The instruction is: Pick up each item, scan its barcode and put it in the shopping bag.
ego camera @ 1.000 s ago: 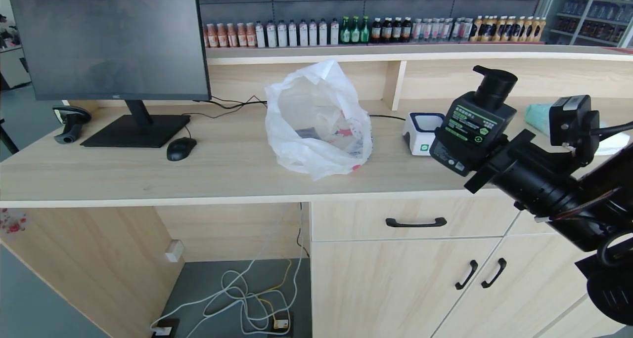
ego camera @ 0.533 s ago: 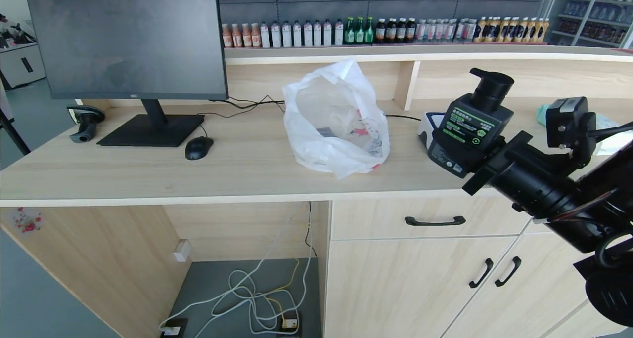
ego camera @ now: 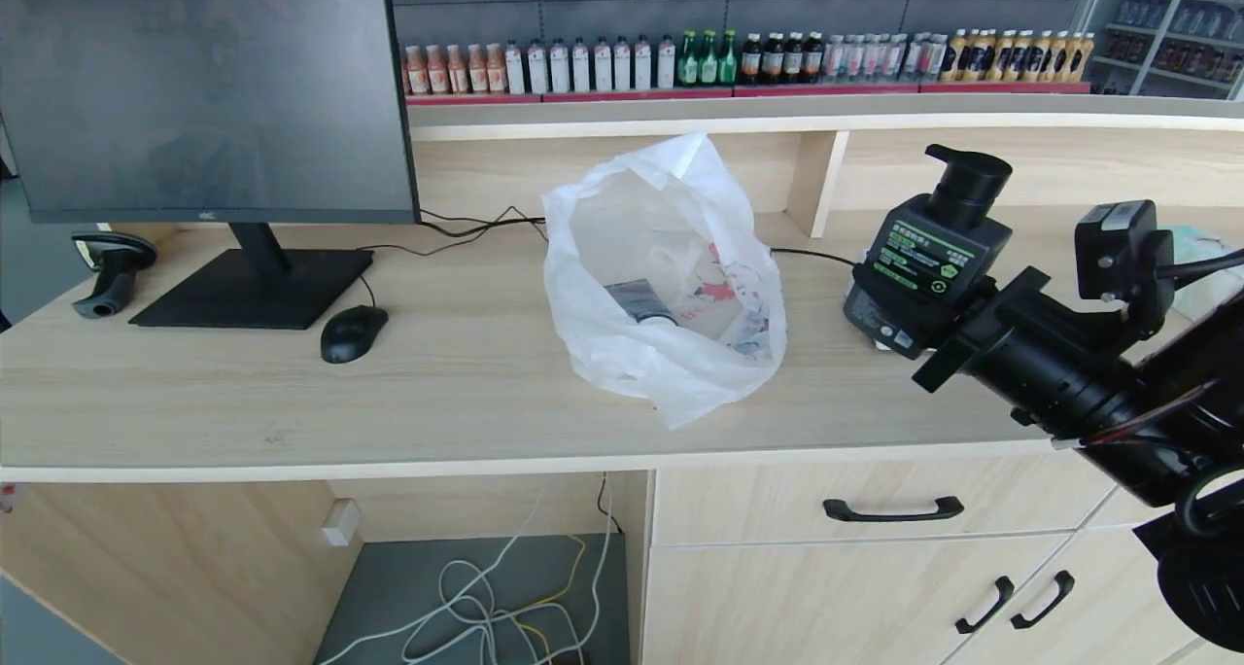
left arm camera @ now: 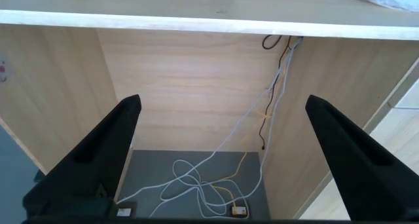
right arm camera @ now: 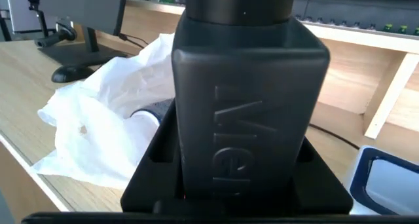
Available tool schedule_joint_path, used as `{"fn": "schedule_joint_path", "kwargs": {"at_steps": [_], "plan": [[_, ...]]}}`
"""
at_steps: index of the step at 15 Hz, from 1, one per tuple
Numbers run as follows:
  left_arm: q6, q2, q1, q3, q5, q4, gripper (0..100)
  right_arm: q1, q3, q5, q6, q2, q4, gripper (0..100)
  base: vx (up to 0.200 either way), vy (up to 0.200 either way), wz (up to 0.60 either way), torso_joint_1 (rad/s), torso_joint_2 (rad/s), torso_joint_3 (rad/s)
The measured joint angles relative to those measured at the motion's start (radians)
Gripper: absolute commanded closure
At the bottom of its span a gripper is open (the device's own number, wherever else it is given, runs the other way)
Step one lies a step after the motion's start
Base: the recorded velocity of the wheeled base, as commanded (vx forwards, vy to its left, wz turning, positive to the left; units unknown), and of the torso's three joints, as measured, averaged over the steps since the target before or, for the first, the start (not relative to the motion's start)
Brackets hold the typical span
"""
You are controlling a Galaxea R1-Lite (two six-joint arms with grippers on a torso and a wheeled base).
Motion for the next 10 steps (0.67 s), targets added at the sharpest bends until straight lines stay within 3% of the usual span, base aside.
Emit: {"fn": "schedule_joint_path", "kwargs": {"at_steps": [7, 10], "plan": [[0.004, 0.0, 0.0, 0.0, 0.0, -0.004, 0, 0.001, 0.007, 0.001, 0.0, -0.031, 0.0, 100, 0.0, 0.0, 0.6, 0.072, -0.15, -0.078], [0.005, 0.0, -0.001, 0.0, 0.0, -0.006, 0, -0.002, 0.006, 0.001, 0.0, -0.04, 0.002, 100, 0.0, 0.0, 0.0, 0.0, 0.0, 0.0]]}}
